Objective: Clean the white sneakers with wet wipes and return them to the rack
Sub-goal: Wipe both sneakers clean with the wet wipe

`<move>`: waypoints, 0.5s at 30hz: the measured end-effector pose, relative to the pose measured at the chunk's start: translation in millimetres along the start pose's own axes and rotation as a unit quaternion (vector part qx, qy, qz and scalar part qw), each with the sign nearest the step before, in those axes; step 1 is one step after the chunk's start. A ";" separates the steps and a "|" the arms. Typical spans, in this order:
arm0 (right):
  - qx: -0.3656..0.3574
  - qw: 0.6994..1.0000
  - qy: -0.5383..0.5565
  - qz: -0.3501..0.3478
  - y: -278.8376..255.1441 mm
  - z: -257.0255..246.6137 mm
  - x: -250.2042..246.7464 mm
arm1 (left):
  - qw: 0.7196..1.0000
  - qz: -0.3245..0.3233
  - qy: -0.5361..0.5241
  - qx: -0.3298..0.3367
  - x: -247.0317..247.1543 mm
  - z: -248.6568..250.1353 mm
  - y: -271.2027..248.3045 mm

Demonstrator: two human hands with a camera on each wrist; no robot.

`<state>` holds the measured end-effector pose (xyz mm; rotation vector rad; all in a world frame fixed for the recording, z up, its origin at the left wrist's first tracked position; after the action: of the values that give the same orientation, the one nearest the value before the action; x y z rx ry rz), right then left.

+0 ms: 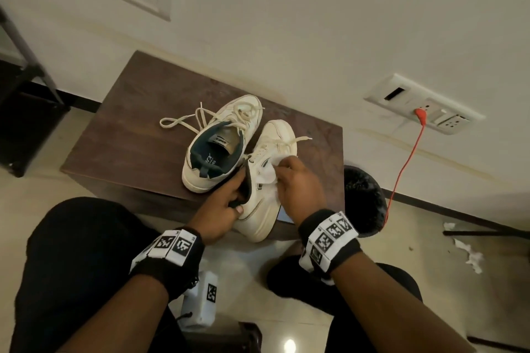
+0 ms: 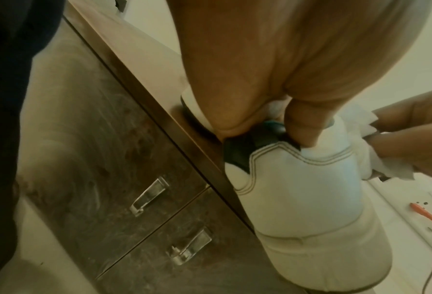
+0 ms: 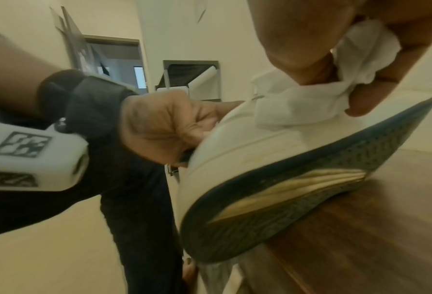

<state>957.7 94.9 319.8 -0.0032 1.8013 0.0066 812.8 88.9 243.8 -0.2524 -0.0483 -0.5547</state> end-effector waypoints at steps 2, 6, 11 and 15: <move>0.024 1.000 -0.008 0.009 17.8 10.0 -5.1 | 1.000 -0.024 0.001 -0.011 1.1 -2.9 6.9; 0.041 0.999 -0.012 0.014 35.6 18.5 -8.1 | 0.998 -0.054 -0.011 -0.020 2.8 -2.5 20.0; 0.004 1.000 0.016 0.011 18.6 9.4 0.8 | 0.999 -0.043 -0.022 -0.025 -1.2 -4.7 23.0; -0.035 0.998 0.042 -0.031 -16.3 -13.2 8.5 | 0.999 -0.026 -0.038 0.005 -4.4 0.5 19.2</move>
<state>943.0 78.5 314.4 -0.1120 1.8827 0.0254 819.2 107.0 239.5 -0.2631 -0.1325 -0.5960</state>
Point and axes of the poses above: each hand's wrist, its own y-axis towards the middle knuckle, its own x-axis out of the palm, z = x × y, the point moved 4 cm from there along y, towards the middle knuckle, and after that the axes turned 6 degrees about x, right-handed, at the moved point
